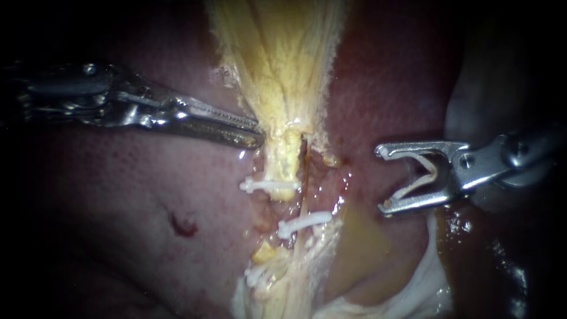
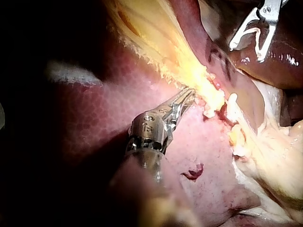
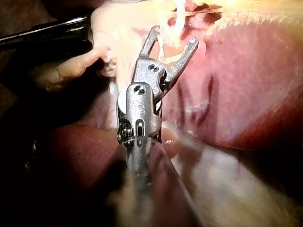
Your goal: Clipping second clip right tube
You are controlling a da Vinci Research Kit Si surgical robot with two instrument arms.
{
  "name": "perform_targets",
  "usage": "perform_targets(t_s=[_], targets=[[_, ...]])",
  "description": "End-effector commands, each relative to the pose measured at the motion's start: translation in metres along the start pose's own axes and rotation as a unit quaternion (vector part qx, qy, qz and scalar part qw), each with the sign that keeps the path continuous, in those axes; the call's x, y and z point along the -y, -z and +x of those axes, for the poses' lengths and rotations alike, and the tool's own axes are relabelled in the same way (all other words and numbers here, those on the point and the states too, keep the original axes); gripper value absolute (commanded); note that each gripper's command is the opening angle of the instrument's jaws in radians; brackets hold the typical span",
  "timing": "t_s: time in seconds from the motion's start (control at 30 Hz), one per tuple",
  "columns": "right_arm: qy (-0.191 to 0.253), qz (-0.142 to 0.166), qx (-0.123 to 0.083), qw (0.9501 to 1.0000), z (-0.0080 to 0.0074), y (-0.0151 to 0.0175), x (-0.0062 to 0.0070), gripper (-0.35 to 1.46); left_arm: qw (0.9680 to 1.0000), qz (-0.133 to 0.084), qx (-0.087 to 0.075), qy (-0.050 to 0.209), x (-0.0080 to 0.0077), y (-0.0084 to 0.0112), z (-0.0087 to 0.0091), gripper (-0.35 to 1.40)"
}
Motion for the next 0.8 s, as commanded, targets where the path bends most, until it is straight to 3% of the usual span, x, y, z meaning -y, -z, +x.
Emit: perform_targets(t_s=[0.03,0.2,0.37,0.6,0.8], targets=[[0.0,0.0,0.0,1.0,0.0,0.0,0.0,0.5,1.0,0.0,0.0,0.0,0.0,0.0002,0.0,-0.35],[0.0,0.0,0.0,1.0,0.0,0.0,0.0,0.5,1.0,0.008,-0.001,0.004,-0.0003,0.0018,-0.0006,-0.35],[0.0,0.0,0.0,1.0,0.0,-0.0001,0.0,0.5,0.9999,0.001,-0.001,0.011,-0.0012,0.0045,-0.0017,-0.35],[0.0,0.0,0.0,1.0,0.0,-0.0001,0.0,0.5,0.9995,-0.005,0.023,0.023,-0.002,0.0096,-0.0033,-0.35],[0.0,0.0,0.0,1.0,0.0001,-0.0002,-0.0001,0.5,0.9974,0.001,0.033,0.063,-0.002,0.011,-0.0036,-0.35]])
